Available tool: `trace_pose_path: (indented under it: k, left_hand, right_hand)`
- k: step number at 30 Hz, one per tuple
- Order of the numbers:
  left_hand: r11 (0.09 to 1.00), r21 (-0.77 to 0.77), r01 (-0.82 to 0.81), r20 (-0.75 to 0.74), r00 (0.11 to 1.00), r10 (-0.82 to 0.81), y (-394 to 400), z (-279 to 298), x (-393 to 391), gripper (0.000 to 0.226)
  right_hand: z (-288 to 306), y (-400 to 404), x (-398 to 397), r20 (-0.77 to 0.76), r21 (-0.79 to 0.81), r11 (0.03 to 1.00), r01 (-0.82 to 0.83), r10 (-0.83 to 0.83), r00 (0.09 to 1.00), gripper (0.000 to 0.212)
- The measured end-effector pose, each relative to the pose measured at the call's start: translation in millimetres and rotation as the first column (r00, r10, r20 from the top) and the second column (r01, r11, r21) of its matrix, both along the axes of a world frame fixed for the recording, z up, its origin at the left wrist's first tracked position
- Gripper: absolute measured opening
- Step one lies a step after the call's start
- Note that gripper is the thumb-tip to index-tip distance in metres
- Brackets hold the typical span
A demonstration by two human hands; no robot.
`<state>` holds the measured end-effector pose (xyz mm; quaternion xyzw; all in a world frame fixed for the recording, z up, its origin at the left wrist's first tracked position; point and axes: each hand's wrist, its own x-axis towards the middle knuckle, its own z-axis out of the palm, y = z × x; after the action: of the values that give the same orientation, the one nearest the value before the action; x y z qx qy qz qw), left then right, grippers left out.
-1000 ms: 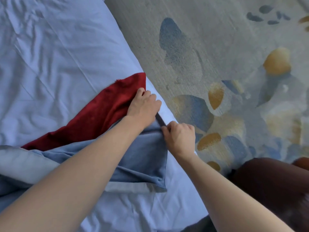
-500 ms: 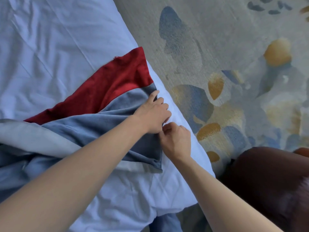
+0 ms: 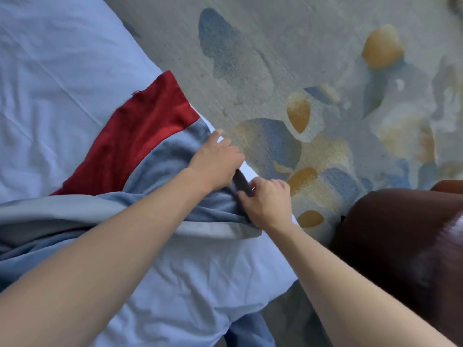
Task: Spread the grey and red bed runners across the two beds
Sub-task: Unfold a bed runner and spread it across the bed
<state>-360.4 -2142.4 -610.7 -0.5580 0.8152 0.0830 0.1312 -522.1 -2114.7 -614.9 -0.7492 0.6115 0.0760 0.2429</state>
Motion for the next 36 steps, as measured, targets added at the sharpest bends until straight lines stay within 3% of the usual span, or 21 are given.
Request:
trace_pose_path:
  k: [5, 9, 12, 15, 19, 22, 26, 32, 36]
  left_hand:
    - [0.999, 0.0, -0.051, 0.06, 0.997, 0.051, -7, -10, -3, 0.021]
    - [0.994, -0.057, -0.091, -0.06, 0.994, 0.088, -6, -4, -2, 0.034]
    - [0.977, -0.06, -0.203, -0.138, 0.971, 0.193, 0, 4, 15, 0.05]
    - [0.948, -0.007, -0.319, -0.118, 0.941, 0.316, 24, 10, 47, 0.045]
    - [0.912, 0.032, -0.41, -0.056, 0.91, 0.411, 72, 20, 87, 0.034]
    - [0.881, 0.015, -0.473, -0.088, 0.877, 0.472, 104, 27, 103, 0.031]
    - [0.829, -0.033, -0.559, -0.11, 0.826, 0.553, 150, 36, 127, 0.025]
    - [0.787, -0.073, -0.612, -0.147, 0.787, 0.599, 209, 48, 155, 0.032]
    - [0.788, -0.056, -0.613, -0.154, 0.785, 0.599, 237, 56, 175, 0.04]
  right_hand:
    - [-10, -4, -22, -0.067, -0.04, 0.996, -0.075, 0.072, 0.995, 0.017]
    - [-18, -50, -44, -0.153, -0.126, 0.992, -0.021, 0.002, 0.988, 0.015]
    - [-15, -56, -45, -0.111, -0.193, 0.98, -0.046, 0.025, 0.994, 0.014]
    - [-4, -36, -19, -0.001, -0.295, 0.949, -0.113, 0.118, 0.993, 0.032]
    - [16, 12, 46, 0.179, -0.335, 0.878, -0.342, 0.416, 0.892, 0.02]
    - [26, 49, 90, 0.171, -0.277, 0.798, -0.536, 0.589, 0.79, 0.035]
    - [35, 78, 134, 0.189, -0.304, 0.766, -0.566, 0.631, 0.753, 0.033]
    - [34, 87, 150, 0.021, -0.284, 0.727, -0.625, 0.657, 0.754, 0.01]
    - [41, 94, 143, -0.103, -0.274, 0.769, -0.578, 0.574, 0.812, 0.018]
